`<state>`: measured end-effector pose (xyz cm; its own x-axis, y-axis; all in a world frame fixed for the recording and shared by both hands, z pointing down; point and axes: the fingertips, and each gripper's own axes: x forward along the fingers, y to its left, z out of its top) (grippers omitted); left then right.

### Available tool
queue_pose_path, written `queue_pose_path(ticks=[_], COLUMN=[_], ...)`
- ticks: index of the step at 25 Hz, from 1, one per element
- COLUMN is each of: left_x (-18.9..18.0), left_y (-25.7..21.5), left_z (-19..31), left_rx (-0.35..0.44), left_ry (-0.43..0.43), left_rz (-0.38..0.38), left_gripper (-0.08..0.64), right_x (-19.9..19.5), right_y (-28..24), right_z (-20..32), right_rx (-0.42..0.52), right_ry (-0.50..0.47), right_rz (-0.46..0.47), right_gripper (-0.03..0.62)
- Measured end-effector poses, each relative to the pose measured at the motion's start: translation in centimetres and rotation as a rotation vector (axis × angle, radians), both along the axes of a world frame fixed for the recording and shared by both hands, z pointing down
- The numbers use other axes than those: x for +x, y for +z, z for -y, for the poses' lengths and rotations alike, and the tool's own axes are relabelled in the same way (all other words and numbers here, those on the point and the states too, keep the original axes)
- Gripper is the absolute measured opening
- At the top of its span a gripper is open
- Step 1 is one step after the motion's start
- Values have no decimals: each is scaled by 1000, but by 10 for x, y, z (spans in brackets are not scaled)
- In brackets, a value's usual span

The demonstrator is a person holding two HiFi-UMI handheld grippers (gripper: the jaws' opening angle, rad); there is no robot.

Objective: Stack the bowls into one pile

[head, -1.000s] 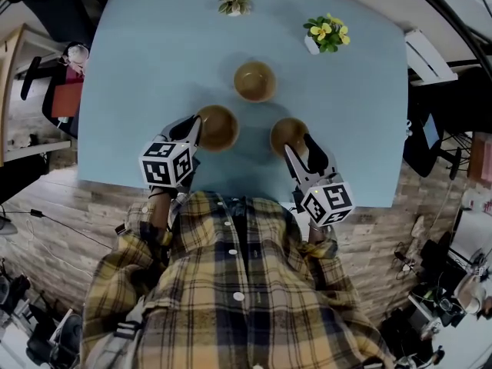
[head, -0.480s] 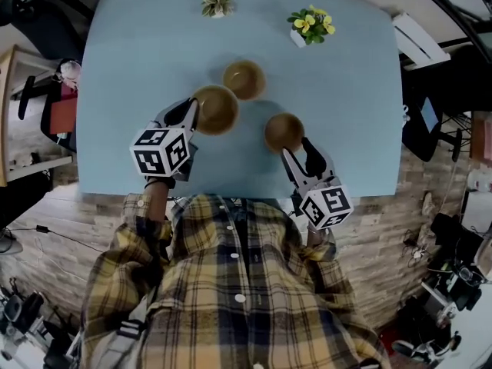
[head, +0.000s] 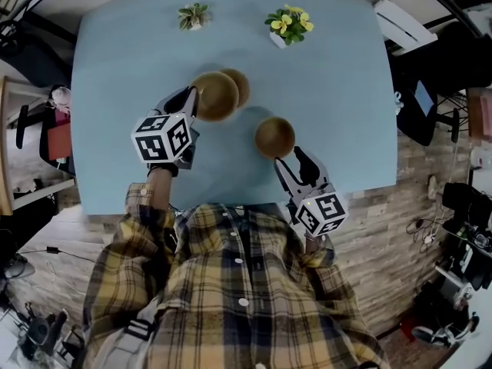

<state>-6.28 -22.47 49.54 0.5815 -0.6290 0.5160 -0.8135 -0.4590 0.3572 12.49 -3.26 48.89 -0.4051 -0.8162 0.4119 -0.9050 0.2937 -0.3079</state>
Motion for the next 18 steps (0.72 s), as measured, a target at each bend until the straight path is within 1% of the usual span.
queue_pose_path(ticks=[7, 11, 15, 18], left_x=[37, 51, 55, 53], left_y=[22, 36, 45, 49], left_z=[14, 16, 20, 25], left_rx=[-20, -32, -29, -10], left_ry=[62, 83, 73, 57], left_rz=[48, 82, 107, 142], left_gripper=[5, 5, 5, 7], right_x=[7, 10, 10, 9], right_y=[1, 4, 6, 8], right_z=[-2, -3, -1, -1], right_rx=[-9, -18, -26, -30], right_ry=[27, 38, 36, 33], right_rz=[6, 8, 13, 17], right_gripper=[238, 238, 238, 238])
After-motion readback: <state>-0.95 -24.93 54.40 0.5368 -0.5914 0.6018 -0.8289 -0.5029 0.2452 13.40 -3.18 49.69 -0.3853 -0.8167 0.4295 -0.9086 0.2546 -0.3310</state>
